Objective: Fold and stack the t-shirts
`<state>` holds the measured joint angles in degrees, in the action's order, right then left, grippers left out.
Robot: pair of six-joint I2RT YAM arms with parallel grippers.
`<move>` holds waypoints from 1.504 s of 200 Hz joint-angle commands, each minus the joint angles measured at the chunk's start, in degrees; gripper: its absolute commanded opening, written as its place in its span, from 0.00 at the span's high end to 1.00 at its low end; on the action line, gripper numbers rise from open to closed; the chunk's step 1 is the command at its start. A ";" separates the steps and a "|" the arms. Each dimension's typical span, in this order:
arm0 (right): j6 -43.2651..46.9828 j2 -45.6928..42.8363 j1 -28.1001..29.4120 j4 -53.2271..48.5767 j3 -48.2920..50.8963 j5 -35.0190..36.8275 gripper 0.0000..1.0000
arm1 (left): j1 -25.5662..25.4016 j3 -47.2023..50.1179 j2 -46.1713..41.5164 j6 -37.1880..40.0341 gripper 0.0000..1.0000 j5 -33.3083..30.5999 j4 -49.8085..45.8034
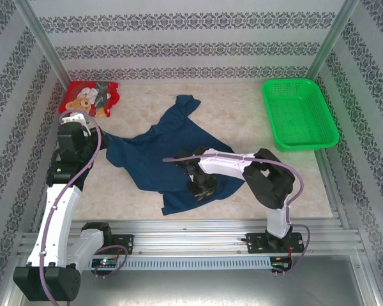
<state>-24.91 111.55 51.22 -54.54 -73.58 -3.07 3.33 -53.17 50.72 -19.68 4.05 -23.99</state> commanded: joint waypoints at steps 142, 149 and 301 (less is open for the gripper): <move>22.70 -27.07 -9.58 -25.85 -12.92 15.51 1.00 | -1.57 -1.60 -7.51 -1.13 1.00 4.86 -4.33; 23.99 -26.95 -10.46 -26.05 -13.67 15.49 1.00 | -1.71 -1.39 -7.80 -1.21 1.00 5.15 -4.55; 35.94 22.02 -28.58 -14.10 -64.73 1.61 0.56 | -3.82 2.64 -6.80 1.04 1.00 4.11 -3.55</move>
<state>13.85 128.27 25.69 -69.45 -122.89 1.10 0.93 -51.13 42.26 -20.36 8.97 -31.90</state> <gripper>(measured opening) 0.257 0.055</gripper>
